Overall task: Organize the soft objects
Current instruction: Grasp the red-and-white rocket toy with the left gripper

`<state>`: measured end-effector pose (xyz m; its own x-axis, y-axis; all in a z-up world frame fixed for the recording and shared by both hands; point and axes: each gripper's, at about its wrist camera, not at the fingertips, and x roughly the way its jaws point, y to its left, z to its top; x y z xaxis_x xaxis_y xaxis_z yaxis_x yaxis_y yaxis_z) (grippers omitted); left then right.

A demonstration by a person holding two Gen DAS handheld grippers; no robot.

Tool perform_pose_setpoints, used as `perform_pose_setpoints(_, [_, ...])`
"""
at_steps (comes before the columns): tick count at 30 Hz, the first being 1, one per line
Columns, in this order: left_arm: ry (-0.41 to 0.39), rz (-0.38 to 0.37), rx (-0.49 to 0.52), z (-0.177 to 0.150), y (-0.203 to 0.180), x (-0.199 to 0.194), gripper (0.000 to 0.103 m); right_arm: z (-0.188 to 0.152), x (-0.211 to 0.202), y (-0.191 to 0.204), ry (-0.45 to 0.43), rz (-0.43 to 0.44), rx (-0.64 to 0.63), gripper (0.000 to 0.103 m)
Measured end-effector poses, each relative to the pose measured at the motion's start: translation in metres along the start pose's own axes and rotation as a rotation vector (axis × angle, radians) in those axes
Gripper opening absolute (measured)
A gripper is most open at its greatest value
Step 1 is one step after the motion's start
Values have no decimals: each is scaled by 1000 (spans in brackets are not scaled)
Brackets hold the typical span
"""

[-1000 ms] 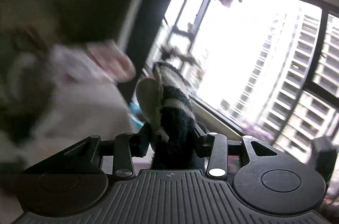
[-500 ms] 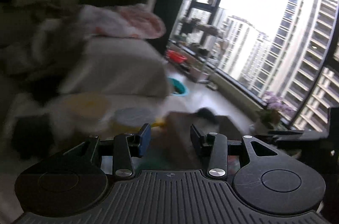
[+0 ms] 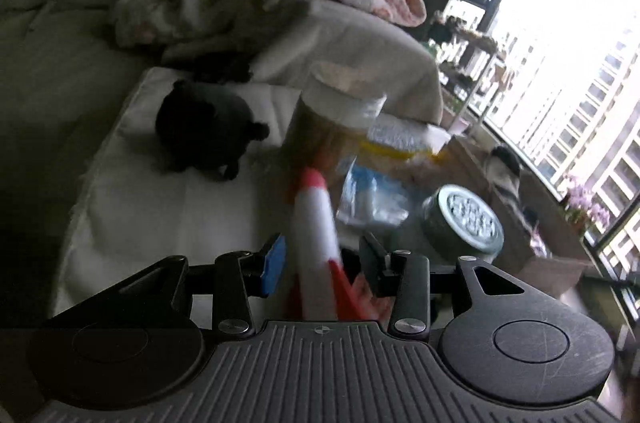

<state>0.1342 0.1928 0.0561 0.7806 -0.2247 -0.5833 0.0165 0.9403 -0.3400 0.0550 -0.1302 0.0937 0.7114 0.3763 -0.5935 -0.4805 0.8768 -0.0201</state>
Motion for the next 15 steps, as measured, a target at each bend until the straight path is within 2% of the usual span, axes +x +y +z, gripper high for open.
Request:
perform_pose_setpoints(5, [55, 64, 81, -3, -23, 26, 45, -29, 16, 37, 71, 67, -32, 80])
perform_pose_setpoints(9, [91, 101, 140, -11, -28, 41, 44, -43, 24, 59, 89, 69, -94, 80])
perform_pose_setpoints(11, [98, 94, 129, -17, -23, 37, 35, -43, 26, 65, 85, 66, -124, 80])
perform_pose_setpoints(15, [62, 82, 57, -32, 2, 2, 32, -38, 32, 73, 55, 63, -165, 80])
